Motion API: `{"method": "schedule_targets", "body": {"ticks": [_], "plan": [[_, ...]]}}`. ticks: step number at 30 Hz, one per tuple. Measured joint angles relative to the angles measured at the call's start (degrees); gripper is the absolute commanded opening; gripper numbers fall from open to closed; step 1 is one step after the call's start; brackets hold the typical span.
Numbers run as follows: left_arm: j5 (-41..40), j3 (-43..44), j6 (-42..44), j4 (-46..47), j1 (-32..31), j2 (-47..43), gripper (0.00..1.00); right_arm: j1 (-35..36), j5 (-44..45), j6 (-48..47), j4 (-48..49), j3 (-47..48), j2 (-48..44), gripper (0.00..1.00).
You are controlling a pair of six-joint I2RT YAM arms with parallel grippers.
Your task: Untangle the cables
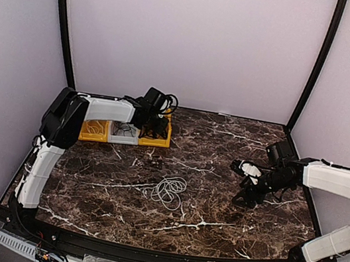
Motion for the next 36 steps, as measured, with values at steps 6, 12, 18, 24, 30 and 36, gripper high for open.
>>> {"method": "schedule_targets", "body": {"ticks": [6, 12, 18, 24, 30, 36], "plan": [[-0.92, -5.57, -3.61, -2.51, 0.09, -6.12, 0.37, 0.00, -0.04, 0.00, 0.02, 0.00, 0.00, 0.78], [-1.55, -12.17, -5.27, -2.51, 0.28, -15.21, 0.51, 0.09, 0.07, 1.07, 0.15, 1.16, -0.04, 0.78], [-1.97, -13.81, -5.64, -2.67, 0.28, -20.20, 0.53, 0.24, 0.00, 5.31, 2.01, 8.48, 1.57, 0.77], [0.70, -28.65, -6.38, 0.11, -0.74, -30.25, 0.51, 0.24, -4.20, 15.58, 7.50, 26.77, 15.98, 0.76], [6.51, -42.49, -7.54, 5.51, -2.93, -45.77, 0.57, 0.35, -10.25, 27.96, 14.67, 41.51, 32.35, 0.79], [7.17, -48.96, -2.40, 10.38, -2.75, -55.63, 0.75, 0.50, -16.94, 39.30, 18.82, 54.03, 47.89, 0.83]]}}
